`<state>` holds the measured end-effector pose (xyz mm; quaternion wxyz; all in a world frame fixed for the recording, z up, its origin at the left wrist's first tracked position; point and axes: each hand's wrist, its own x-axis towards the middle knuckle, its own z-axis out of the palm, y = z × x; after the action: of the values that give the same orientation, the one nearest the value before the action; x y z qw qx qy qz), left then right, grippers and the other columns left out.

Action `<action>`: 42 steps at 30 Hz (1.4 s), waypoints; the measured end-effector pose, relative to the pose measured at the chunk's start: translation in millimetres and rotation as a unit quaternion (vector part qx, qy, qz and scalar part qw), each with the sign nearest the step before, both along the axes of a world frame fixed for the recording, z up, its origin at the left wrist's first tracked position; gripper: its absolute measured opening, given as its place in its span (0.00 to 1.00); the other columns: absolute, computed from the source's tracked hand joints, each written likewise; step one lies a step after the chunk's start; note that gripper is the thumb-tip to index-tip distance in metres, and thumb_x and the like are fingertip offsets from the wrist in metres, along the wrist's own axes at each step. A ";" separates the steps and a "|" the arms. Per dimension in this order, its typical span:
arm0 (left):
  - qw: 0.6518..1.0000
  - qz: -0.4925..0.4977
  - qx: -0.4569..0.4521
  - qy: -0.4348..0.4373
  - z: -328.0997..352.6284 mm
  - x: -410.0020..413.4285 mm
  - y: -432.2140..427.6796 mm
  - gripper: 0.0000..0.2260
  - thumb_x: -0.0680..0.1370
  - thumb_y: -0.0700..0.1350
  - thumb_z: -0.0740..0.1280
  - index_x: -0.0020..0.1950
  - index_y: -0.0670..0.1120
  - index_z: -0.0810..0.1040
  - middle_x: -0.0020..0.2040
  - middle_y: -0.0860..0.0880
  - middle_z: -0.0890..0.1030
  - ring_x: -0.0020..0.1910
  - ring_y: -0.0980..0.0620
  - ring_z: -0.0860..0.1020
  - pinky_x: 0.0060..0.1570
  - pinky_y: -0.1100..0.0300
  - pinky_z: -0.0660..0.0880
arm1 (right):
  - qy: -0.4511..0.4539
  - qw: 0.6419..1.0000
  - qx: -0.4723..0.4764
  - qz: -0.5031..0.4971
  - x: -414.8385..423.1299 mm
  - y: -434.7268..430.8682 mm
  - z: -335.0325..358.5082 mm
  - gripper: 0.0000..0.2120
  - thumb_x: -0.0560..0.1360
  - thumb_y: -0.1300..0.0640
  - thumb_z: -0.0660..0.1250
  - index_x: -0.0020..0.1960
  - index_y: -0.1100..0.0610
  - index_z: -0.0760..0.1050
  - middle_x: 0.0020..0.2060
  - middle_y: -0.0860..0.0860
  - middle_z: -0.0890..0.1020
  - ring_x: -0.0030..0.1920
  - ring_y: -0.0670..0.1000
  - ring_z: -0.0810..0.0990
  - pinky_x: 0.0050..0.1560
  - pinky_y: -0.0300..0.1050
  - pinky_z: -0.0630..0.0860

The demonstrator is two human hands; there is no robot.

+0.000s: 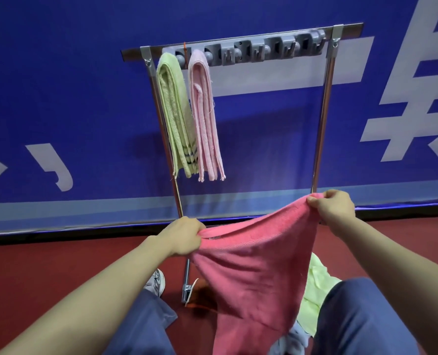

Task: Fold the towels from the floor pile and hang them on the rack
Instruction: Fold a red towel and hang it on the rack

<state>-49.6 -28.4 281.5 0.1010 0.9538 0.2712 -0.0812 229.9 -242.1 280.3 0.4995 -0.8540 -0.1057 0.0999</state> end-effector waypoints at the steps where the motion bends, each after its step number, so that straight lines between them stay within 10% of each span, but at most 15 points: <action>1: 1.000 -0.003 -0.008 -0.003 -2.2 -0.9 -0.1 0.04 0.72 0.40 0.61 0.37 0.44 0.70 0.37 0.43 0.78 0.43 0.39 0.77 0.38 0.52 0.69 | 0.024 1.000 0.020 0.003 -0.2 -1.7 -1.3 0.10 0.72 0.57 0.75 0.45 0.62 0.78 0.35 0.59 0.82 0.37 0.61 0.84 0.46 0.59 0.83; 10: 0.999 -0.032 0.027 -0.032 -15.3 -0.5 -4.6 0.17 0.80 0.64 0.60 0.46 0.51 0.70 0.41 0.51 0.76 0.46 0.45 0.77 0.44 0.52 0.71 | 0.049 0.998 0.030 0.010 3.2 -5.9 -12.5 0.07 0.72 0.62 0.74 0.42 0.62 0.76 0.37 0.61 0.81 0.35 0.63 0.84 0.41 0.61 0.83; 23: 0.996 0.043 -0.079 0.019 -36.5 -17.9 18.6 0.14 0.80 0.52 0.67 0.37 0.50 0.78 0.33 0.56 0.78 0.34 0.57 0.77 0.47 0.57 0.77 | 0.076 0.992 0.012 0.099 -13.2 -11.8 -25.9 0.06 0.74 0.64 0.71 0.40 0.63 0.76 0.34 0.61 0.82 0.32 0.59 0.83 0.34 0.51 0.84; 27: 0.989 0.036 -0.132 -0.057 -35.3 -0.1 4.2 0.06 0.78 0.53 0.70 0.48 0.52 0.79 0.39 0.55 0.80 0.39 0.55 0.79 0.50 0.56 0.78 | 0.059 0.963 0.001 0.263 -30.0 0.9 -10.5 0.07 0.74 0.64 0.72 0.39 0.66 0.80 0.31 0.56 0.81 0.33 0.52 0.75 0.32 0.40 0.73; 32: 0.933 0.032 -0.287 -0.214 -11.6 49.7 -35.1 0.24 0.75 0.51 0.75 0.70 0.53 0.73 0.61 0.53 0.78 0.50 0.50 0.82 0.57 0.57 0.77 | 0.005 0.919 0.008 0.393 -54.2 31.5 21.2 0.07 0.76 0.64 0.70 0.41 0.67 0.80 0.32 0.54 0.82 0.35 0.46 0.77 0.42 0.40 0.76; 36: 0.872 0.011 -0.382 -0.306 8.6 73.3 -59.6 0.11 0.77 0.37 0.73 0.58 0.44 0.78 0.47 0.50 0.84 0.43 0.59 0.81 0.50 0.65 0.77 | -0.058 0.903 0.008 0.426 -64.8 51.1 25.7 0.05 0.72 0.55 0.73 0.39 0.56 0.82 0.36 0.56 0.85 0.37 0.47 0.78 0.44 0.48 0.77; 42: 0.895 0.057 -0.372 -0.240 -17.9 51.6 -44.8 0.09 0.77 0.43 0.74 0.41 0.39 0.82 0.34 0.50 0.80 0.33 0.57 0.75 0.39 0.62 0.72 | -0.052 0.920 0.056 0.385 -63.1 46.4 24.4 0.06 0.75 0.58 0.72 0.40 0.58 0.81 0.32 0.51 0.81 0.36 0.47 0.76 0.41 0.46 0.74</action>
<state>2.0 -73.3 263.6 0.5143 0.8203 0.2425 0.0607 166.9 -195.7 304.7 0.4637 -0.7219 -0.4576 0.2334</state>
